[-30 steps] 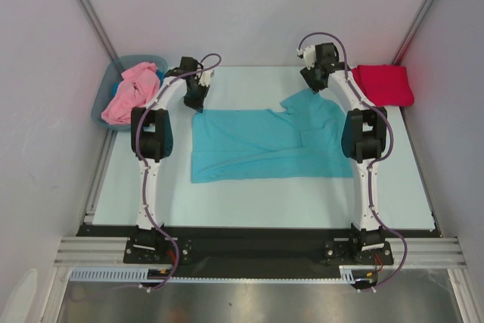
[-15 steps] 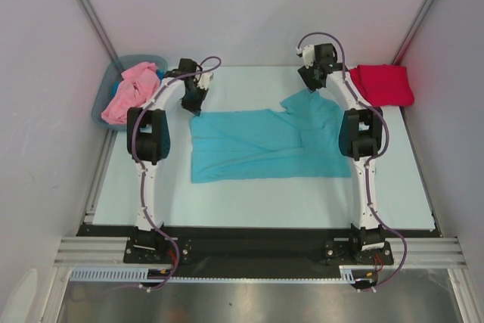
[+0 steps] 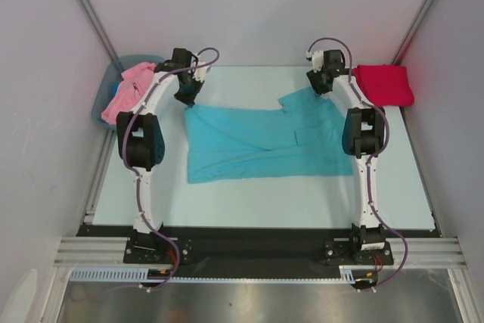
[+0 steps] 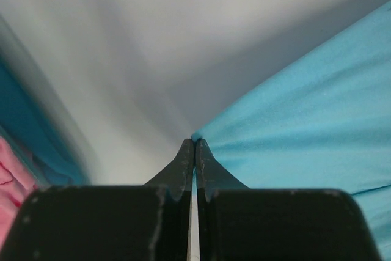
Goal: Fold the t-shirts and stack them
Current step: Fold the tshirt
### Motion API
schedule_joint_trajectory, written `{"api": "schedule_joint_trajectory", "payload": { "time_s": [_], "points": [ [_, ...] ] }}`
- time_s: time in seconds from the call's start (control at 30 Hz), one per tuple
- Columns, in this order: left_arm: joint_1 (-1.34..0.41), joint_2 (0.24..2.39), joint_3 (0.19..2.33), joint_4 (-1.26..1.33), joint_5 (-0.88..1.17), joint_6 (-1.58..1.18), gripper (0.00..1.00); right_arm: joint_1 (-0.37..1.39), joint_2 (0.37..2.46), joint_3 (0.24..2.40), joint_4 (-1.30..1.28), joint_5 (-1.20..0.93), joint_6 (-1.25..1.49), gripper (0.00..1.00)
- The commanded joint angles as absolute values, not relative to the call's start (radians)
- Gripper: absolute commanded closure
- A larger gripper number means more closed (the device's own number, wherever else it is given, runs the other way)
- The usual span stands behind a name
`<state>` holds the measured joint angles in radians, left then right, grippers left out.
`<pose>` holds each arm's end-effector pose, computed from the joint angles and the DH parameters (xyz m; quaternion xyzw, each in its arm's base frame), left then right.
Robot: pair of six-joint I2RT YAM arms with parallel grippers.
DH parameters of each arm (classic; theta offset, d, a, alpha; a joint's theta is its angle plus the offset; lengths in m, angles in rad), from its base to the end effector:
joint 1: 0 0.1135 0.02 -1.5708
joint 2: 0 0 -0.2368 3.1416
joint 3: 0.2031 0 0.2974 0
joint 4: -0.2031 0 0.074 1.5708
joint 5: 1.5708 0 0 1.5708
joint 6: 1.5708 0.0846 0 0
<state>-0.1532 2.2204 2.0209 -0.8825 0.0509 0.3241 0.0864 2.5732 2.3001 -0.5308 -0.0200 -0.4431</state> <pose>0.5281 -0.0859 0.1632 0.2353 0.9410 -0.0040 0.2431 0.6238 0.0557 0.1060 -0.2463 0.8940 -0.0572 0.3698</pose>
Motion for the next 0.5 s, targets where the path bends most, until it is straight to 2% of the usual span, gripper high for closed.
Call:
{"api": "schedule_joint_trajectory", "payload": {
  "time_s": [0.0,0.17,0.33,0.47],
  "points": [
    [-0.167,2.169,2.02,-0.893,0.009,0.362,1.0,0.075,2.559,2.299,-0.489,-0.044,-0.422,0.48],
    [-0.195,2.18,2.033,-0.894,0.003,0.374,1.0,0.074,2.554,2.295,-0.497,-0.07,-0.42,0.49],
    [-0.204,2.183,2.033,-0.893,0.003,0.383,1.0,0.087,2.546,2.296,-0.506,-0.11,-0.413,0.38],
    [-0.202,2.181,2.025,-0.894,-0.029,0.394,1.0,0.095,2.534,2.303,-0.499,-0.149,-0.37,0.34]
  ]
}}
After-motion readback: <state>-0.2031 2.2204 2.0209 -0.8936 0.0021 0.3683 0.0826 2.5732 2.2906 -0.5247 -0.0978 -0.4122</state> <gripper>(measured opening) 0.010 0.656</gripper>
